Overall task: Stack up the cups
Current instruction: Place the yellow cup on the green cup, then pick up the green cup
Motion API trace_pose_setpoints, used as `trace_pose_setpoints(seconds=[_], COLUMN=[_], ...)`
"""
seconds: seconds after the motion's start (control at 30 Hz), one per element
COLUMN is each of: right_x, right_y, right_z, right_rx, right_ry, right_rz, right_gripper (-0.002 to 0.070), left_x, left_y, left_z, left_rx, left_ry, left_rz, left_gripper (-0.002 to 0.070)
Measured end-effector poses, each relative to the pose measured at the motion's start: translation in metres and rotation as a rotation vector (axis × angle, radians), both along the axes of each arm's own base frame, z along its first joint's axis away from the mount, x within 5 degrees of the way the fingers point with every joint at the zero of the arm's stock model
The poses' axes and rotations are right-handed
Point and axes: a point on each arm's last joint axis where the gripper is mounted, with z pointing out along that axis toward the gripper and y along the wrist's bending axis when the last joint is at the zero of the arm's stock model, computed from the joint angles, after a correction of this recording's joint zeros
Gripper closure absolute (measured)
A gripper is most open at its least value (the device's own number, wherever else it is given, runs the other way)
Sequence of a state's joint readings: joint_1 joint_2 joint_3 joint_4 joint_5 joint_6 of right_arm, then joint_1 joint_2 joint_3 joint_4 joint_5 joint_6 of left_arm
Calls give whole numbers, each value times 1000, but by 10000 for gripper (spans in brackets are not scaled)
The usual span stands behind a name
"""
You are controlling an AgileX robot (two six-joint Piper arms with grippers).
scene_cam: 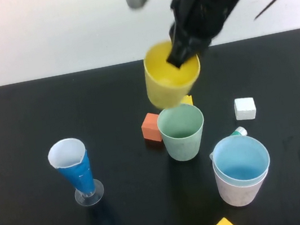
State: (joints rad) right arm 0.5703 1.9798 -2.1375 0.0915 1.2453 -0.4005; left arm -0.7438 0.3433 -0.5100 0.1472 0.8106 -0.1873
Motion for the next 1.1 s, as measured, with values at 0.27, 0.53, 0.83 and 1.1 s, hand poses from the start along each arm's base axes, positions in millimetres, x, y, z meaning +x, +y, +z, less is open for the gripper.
trace_pose_setpoints(seconds=[0.27, 0.53, 0.83, 1.1], right_x=[1, 9, 20, 31], right_y=[0, 4, 10, 18], right_z=[-31, -50, -79, -121], right_rx=[-61, -90, -134, -173], right_ry=[86, 120, 167, 242], right_rz=[-5, -6, -17, -7], right_gripper=[659, 619, 232, 354], left_x=[0, 0, 0, 0], left_y=[0, 0, 0, -1], left_z=[0, 0, 0, 0], left_rx=[-1, -1, 0, -2], left_ry=[-1, -4, -4, -2], left_rz=[-2, -3, -8, -9], left_gripper=[676, 676, 676, 676])
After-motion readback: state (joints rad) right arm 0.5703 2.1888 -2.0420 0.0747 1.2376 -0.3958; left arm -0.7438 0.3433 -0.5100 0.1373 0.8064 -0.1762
